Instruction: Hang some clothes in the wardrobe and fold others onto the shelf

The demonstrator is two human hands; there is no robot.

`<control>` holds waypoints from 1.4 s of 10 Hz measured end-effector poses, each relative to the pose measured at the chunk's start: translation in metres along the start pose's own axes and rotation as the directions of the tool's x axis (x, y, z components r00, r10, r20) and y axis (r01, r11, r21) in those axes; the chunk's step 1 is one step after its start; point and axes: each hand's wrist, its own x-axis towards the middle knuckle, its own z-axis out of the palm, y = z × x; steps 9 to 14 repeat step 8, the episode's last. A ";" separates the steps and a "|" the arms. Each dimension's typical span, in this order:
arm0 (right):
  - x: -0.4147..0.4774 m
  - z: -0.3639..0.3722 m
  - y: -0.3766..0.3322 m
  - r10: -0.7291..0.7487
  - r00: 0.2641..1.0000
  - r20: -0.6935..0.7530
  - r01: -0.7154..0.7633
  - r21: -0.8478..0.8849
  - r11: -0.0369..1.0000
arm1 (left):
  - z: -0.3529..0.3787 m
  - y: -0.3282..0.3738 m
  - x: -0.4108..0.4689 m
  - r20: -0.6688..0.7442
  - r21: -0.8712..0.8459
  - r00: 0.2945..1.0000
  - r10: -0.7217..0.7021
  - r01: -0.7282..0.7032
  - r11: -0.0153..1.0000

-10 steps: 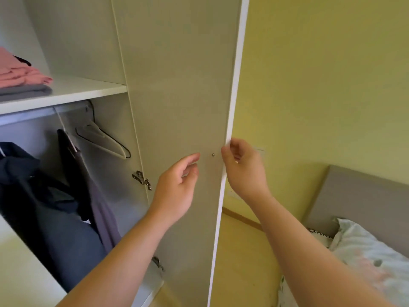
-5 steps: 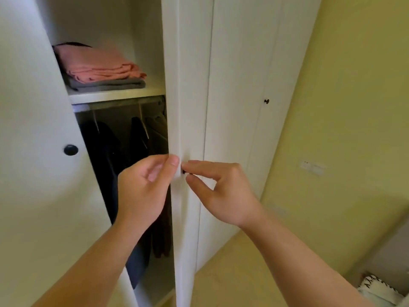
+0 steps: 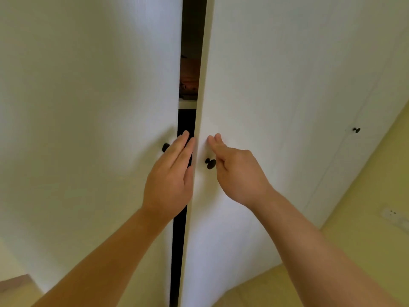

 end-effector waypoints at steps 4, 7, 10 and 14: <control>0.071 0.024 -0.013 0.050 0.984 0.168 -0.025 -0.151 0.988 | -0.005 -0.052 -0.002 0.090 0.193 0.994 -0.058 0.040 0.980; 0.092 0.047 -0.018 0.082 0.990 0.111 -0.062 -0.173 0.983 | -0.009 -0.065 0.000 0.143 0.235 0.988 -0.064 0.028 0.971; 0.076 0.041 0.000 0.013 0.997 0.071 -0.017 0.048 0.999 | -0.015 -0.059 -0.012 0.146 0.202 0.986 -0.076 0.046 0.978; 0.076 0.041 0.000 0.013 0.997 0.071 -0.017 0.048 0.999 | -0.015 -0.059 -0.012 0.146 0.202 0.986 -0.076 0.046 0.978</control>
